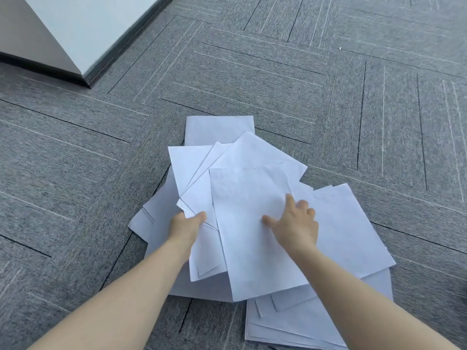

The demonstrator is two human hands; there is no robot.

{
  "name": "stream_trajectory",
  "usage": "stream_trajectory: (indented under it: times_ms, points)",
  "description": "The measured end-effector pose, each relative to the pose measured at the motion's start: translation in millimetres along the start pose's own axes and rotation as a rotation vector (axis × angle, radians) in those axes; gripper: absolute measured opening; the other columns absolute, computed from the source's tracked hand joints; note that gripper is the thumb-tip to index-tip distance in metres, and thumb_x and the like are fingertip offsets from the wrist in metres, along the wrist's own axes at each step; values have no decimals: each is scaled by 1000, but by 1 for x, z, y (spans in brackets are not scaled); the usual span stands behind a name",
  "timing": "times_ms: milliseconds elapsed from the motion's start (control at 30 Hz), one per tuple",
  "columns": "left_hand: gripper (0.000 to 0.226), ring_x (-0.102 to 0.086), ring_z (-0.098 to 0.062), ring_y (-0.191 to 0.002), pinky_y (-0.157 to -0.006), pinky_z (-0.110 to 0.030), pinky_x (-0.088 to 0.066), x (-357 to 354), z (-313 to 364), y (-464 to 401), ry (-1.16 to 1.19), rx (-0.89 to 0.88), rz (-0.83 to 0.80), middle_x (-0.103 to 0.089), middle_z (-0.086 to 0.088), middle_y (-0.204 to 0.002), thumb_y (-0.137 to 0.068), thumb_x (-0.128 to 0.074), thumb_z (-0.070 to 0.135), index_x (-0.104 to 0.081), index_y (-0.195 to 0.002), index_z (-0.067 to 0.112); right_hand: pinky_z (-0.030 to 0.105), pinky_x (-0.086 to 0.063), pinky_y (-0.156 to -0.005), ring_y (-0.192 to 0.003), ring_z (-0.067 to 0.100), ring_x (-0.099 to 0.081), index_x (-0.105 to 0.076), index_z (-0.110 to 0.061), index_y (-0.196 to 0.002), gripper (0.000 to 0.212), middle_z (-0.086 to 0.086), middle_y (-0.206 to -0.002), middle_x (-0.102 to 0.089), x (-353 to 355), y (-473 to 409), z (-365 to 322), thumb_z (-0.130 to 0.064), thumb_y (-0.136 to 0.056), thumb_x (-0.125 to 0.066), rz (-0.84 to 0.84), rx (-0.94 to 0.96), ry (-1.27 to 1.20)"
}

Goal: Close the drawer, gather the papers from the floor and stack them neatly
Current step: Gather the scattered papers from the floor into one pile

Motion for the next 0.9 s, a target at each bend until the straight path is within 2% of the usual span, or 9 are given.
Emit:
stream_trajectory:
  times_ms: [200, 267, 333, 433, 500, 567, 633, 733, 900]
  points:
    - [12, -64, -19, -89, -82, -36, -52, 8, -5, 1, 147, 49, -66, -69, -2, -101, -85, -71, 17, -60, -91, 21, 44, -37, -101, -124, 33, -49, -18, -24, -152, 91, 12, -139, -41, 6, -7, 12, -62, -81, -61, -27, -141, -243]
    - [15, -64, -17, -84, -71, -31, -50, 9, -5, 2, 188, 59, -89, -70, -3, -102, -85, -70, 16, -63, -99, 17, 44, -38, -102, -122, 32, -53, -21, -23, -151, 91, 12, -139, -45, 5, -8, 12, -59, -80, -65, -74, -215, -382]
    - [27, -67, -24, -89, -78, -35, -54, 11, -4, 2, 229, 73, -111, -72, -10, -106, -84, -71, 16, -67, -110, 10, 42, -39, -100, -121, 29, -56, -30, -20, -145, 84, 7, -134, -54, 6, -10, 15, -55, -79, -67, -121, -273, -437]
    - [34, -70, -28, -95, -91, -45, -53, 10, -1, 5, 260, 69, -150, -75, -11, -103, -79, -76, 20, -70, -110, 8, 40, -41, -99, -112, 26, -59, -46, -17, -123, 61, 1, -112, -61, 3, -11, 21, -49, -78, -71, -180, -320, -464]
    - [25, -71, -27, -85, -84, -41, -55, 9, -1, 6, 248, 64, -165, -77, -6, -89, -79, -76, 17, -71, -102, 9, 40, -46, -95, -99, 27, -62, -55, -17, -99, 39, 1, -94, -61, -1, -12, 22, -41, -76, -75, -197, -322, -516]
    - [18, -69, -26, -70, -74, -39, -56, 9, 0, 8, 204, 78, -164, -76, -6, -74, -79, -72, 7, -70, -97, 6, 32, -50, -75, -82, 27, -64, -59, -15, -78, 21, 4, -77, -63, -4, -13, 21, -26, -75, -76, -216, -323, -607]
    - [26, -69, -29, -68, -73, -46, -56, 10, -1, 7, 171, 94, -176, -75, -12, -75, -77, -68, -1, -69, -103, -2, 26, -44, -60, -73, 26, -62, -59, -13, -68, 15, 5, -68, -62, -5, -12, 20, -14, -76, -72, -214, -332, -665]
    - [26, -71, -27, -68, -69, -40, -58, 11, -2, 7, 149, 66, -193, -76, -14, -84, -78, -69, 2, -69, -104, 3, 27, -41, -61, -64, 25, -56, -57, -10, -62, 15, 9, -64, -59, -7, -13, 21, -8, -75, -64, -193, -338, -676]
    - [23, -73, -19, -81, -76, -32, -57, 11, -2, 5, 229, 28, -238, -75, -8, -100, -83, -70, 9, -69, -107, 7, 27, -19, -51, -52, 20, -23, -26, -19, -48, 42, 2, -49, -25, -1, -17, 25, 0, -77, -49, -58, -380, -747]
Point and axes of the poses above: each hand's wrist, its own y-axis away from the middle knuckle, its own x-axis out of the back of the hand, z = x × y, the point moved 3 cm from there along -y, towards the middle knuckle
